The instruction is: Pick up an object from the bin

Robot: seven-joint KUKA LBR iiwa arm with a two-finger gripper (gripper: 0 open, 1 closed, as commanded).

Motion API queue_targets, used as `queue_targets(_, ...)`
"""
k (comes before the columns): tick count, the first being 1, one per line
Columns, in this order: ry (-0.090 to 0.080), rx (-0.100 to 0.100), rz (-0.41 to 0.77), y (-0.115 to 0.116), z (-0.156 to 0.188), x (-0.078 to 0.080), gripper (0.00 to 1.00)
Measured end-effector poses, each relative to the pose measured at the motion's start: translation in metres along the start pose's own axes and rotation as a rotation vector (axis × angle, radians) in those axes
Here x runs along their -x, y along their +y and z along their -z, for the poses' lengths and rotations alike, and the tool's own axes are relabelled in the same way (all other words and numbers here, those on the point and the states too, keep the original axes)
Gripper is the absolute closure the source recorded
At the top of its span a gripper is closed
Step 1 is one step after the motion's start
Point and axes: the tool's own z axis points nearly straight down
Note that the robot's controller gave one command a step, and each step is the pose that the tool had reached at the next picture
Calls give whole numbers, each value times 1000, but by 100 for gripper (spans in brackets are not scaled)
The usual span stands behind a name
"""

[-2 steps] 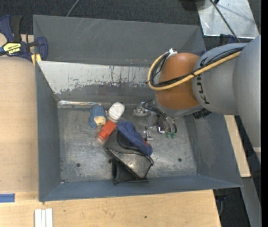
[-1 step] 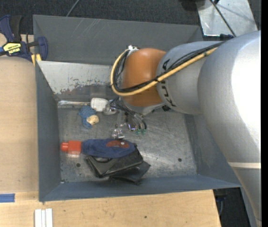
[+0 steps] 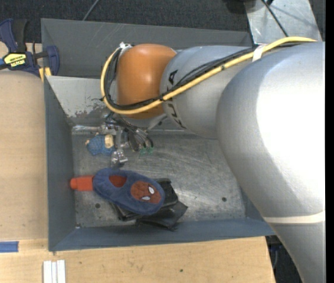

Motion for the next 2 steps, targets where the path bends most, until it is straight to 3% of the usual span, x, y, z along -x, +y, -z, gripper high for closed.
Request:
queue_targets(1, 3, -2, -3, -3, -1, -1, 100)
queue_targets(2, -5, -2, -6, -10, 143, 5, 100)
